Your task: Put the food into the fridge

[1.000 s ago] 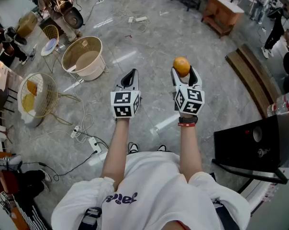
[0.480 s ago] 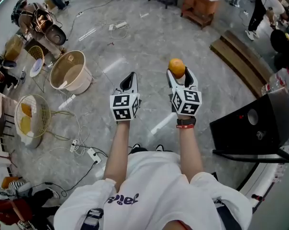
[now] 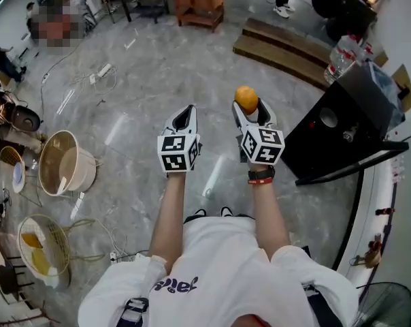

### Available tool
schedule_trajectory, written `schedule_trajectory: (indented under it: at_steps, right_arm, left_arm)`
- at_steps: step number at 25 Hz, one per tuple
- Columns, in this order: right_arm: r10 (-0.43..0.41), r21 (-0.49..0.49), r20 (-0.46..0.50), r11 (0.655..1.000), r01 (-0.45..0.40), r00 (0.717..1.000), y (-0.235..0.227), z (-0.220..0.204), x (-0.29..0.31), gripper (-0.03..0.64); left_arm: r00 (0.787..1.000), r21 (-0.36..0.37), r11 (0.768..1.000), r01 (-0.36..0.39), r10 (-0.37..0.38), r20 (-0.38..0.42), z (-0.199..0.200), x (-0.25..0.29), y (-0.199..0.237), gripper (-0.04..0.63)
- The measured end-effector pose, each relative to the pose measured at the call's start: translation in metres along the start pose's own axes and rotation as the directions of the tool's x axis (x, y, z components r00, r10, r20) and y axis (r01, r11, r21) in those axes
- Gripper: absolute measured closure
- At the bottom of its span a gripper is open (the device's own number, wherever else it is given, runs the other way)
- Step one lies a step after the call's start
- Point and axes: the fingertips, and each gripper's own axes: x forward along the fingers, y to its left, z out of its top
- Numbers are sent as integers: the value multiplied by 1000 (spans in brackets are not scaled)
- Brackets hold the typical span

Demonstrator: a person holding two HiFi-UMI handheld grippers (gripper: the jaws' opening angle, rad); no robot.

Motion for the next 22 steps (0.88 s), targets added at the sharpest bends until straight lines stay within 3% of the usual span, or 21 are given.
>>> schedule_trajectory:
  at_steps: [4,9,18,22]
  right_arm:
    - [-171,23,33,985,170,985,-32,5,-23,284]
    - [-318,43,32,948,317,948,-49,-10,-49,284]
    - [-536,83,15,842,533,844,-44,-48,-111,284]
    - [-619,108,23,782,614,785,-64,-53,-148,284]
  left_arm:
    - [989,47,988,145,-145,-6,3,24,-24,577]
    - [951,36,951,307,-306,-34,-15,40,-49,577]
    - [820,27,821,570,-565,-91,-50,30,-99,577]
    - [756,82,752,654,-644,-118,-57,27,-141,577]
